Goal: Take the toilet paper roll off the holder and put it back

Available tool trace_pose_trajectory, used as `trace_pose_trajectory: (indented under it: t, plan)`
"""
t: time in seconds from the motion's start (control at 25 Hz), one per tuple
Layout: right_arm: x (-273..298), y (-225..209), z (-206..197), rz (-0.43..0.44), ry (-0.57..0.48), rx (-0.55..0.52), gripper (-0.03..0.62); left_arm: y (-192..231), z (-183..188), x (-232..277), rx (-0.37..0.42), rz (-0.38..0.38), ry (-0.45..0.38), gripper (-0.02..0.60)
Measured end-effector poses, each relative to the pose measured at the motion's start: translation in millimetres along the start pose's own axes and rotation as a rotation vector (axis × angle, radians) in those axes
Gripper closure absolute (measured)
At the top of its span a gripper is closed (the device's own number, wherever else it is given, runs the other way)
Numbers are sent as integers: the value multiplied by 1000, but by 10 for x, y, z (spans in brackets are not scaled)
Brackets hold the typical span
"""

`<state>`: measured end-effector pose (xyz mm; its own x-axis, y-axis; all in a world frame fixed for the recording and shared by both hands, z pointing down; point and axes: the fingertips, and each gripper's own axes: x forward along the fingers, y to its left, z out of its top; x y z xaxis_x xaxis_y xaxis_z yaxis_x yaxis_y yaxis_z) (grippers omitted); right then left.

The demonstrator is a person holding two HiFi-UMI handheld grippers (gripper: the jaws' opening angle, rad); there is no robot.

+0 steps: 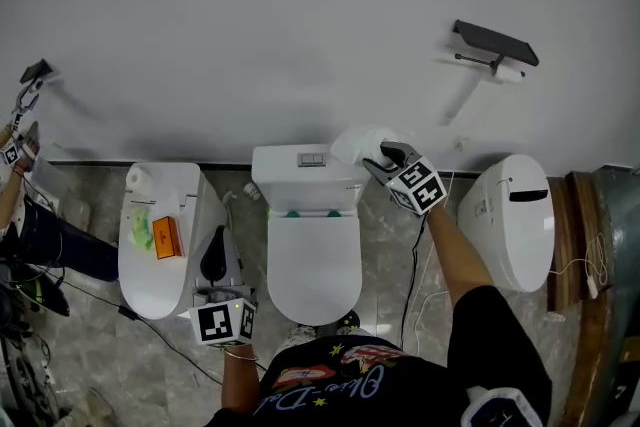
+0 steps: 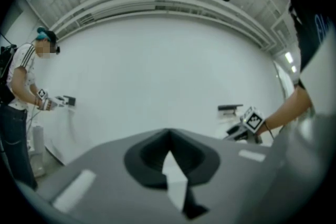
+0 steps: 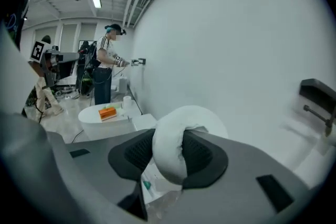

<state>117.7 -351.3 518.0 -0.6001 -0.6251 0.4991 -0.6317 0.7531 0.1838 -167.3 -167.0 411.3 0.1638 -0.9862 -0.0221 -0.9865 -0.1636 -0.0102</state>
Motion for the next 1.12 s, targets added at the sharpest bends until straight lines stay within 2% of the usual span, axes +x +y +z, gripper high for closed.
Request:
trace_pose_trajectory:
  t: [0.28,0.48,0.8,1.12]
  plan:
    - [688,-33,-409,212,335,-128,439,165,-275,31,-12,59,74,583]
    - [955,53,-656,310,489,-204,439,227,-380,63,7,75,110,583]
    - [1100,89,-674,398,544,-266,439,335,-433,94,7,112,137,583]
    - [1098,110,-670,409,529,-243,439,333,-468,138,3,99,133,583]
